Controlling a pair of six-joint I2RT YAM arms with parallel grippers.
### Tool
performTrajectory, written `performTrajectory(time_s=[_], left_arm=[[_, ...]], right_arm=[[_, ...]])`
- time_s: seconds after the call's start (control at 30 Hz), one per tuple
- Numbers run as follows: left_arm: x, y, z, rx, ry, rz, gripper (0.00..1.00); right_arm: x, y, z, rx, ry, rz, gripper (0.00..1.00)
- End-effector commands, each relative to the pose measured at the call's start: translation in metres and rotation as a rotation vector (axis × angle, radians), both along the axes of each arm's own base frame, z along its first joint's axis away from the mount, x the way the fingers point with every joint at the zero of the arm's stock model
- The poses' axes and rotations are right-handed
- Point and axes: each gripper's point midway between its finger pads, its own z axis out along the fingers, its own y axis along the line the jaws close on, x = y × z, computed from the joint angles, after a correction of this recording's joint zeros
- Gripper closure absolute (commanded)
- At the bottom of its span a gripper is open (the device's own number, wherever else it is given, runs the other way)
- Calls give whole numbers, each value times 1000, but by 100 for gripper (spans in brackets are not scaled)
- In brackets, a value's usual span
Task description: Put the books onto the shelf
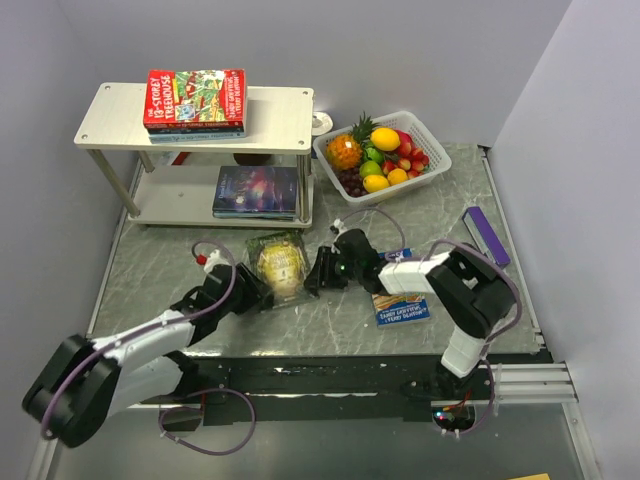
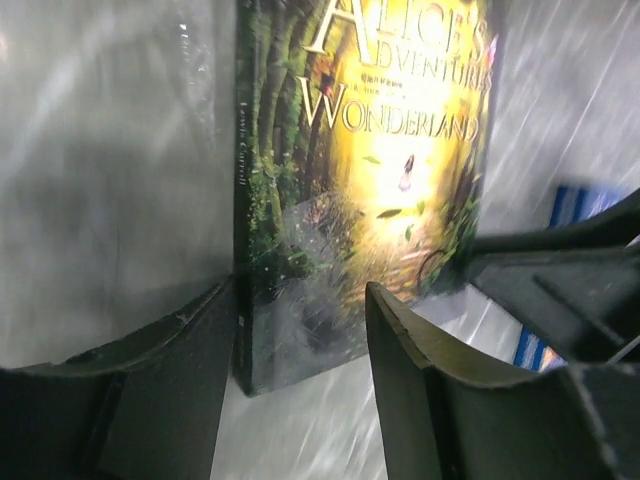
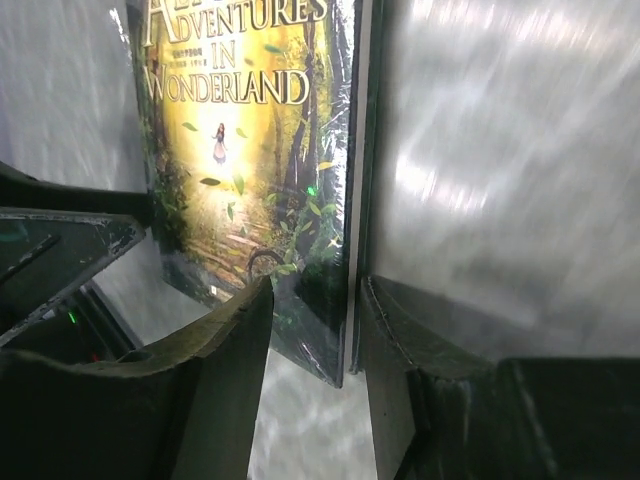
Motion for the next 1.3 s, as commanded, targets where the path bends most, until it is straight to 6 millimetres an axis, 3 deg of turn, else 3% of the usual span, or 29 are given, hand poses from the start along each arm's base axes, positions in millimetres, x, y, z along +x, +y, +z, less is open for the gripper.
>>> performTrajectory(time_s=[0.0, 0.03, 0.1, 0.13, 0.2, 0.23, 0.27, 0.3, 0.4, 0.47, 0.53, 0.57, 0.63, 0.67, 0.73, 0.77, 0.93, 1.1, 1.27], left_arm=[[-61, -37, 12, -116, 129, -218, 44], [-70, -30, 7, -90, 163, -221, 47], [-72, -26, 23, -100, 125, -219, 54], [-80, -15, 17, -63, 162, -191, 64], [-78, -7, 34, -81, 113, -148, 71], [-74, 1, 40, -79, 92, -93, 71], [-73, 6, 48, -93, 56, -67, 69], [-70, 11, 51, -96, 30, -35, 52], [-56, 16, 58, -137, -44, 43, 32], [-49, 15, 50, -141, -46, 69, 31], [-46, 13, 41, -119, -31, 67, 33], [-47, 13, 27, -80, 16, 66, 34], [-43, 8, 20, -56, 24, 44, 37], [-45, 6, 7, -29, 70, 30, 38], [-41, 1, 2, -10, 69, 3, 41], [-44, 3, -12, 28, 118, 2, 43], [-54, -3, -43, 77, 202, -69, 58], [-66, -11, -66, 43, 244, -122, 74], [-76, -19, -78, 3, 270, -173, 77]], right_arm=[[-118, 2, -25, -69, 236, 279, 54], [-121, 2, -17, -67, 217, 297, 54], [-126, -11, -18, -121, 203, 291, 54], [-124, -13, -5, -111, 165, 273, 54], [-116, -28, -5, -156, 123, 187, 50], [-109, -28, 11, -131, 69, 155, 46], [-97, -35, 12, -153, 24, 93, 43], [-90, -35, 19, -138, -3, 69, 39], [-65, -32, 24, -123, -19, 8, 34], [-51, -29, 27, -117, -23, -18, 32], [-40, -33, 16, -151, -7, -50, 32], [-34, -32, 16, -160, -8, -62, 32], [-30, -41, -2, -221, 28, -80, 32], [-28, -41, -5, -227, 37, -83, 32], [-31, -43, -16, -245, 65, -76, 32], [-32, -43, -18, -244, 72, -70, 32], [-52, -27, -22, -148, 119, 36, 32], [-80, 8, 11, 125, 122, 245, 33], [-106, 20, 41, 323, 141, 350, 35]])
